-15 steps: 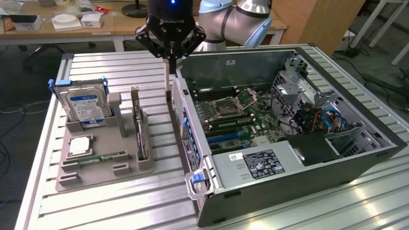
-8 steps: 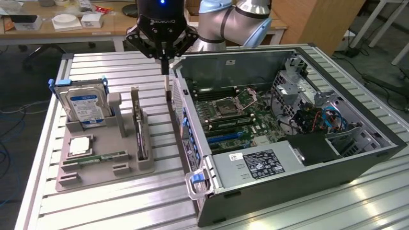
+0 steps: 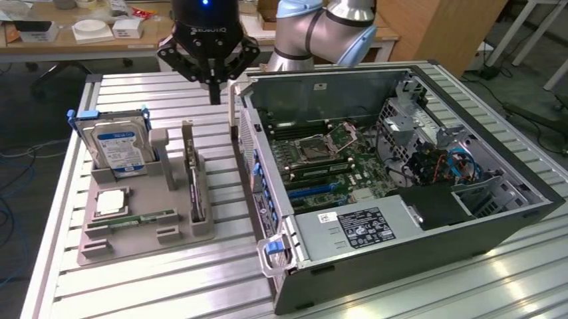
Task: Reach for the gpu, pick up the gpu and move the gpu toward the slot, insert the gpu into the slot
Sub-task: 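Reach for the gpu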
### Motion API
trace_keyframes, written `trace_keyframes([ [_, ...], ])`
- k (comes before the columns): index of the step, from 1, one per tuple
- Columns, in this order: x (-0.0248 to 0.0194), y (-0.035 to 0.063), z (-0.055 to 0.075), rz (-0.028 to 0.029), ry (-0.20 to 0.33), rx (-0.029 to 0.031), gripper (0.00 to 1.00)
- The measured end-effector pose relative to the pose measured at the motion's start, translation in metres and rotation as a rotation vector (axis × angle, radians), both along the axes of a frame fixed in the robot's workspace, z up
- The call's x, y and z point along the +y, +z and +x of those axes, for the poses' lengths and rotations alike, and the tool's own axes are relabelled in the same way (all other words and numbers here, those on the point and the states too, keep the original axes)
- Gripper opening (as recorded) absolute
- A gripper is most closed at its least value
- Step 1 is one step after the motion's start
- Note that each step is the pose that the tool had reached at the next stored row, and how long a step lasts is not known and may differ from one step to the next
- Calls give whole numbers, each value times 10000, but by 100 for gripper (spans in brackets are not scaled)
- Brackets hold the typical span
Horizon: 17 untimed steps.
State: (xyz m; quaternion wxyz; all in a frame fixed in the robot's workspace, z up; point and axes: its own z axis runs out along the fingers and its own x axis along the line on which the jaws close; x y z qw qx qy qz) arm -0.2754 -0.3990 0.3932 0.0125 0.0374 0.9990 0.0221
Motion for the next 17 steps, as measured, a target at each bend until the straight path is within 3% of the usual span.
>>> trace_keyframes([
  [17,-1,-1,-402,0,1,0,10],
])
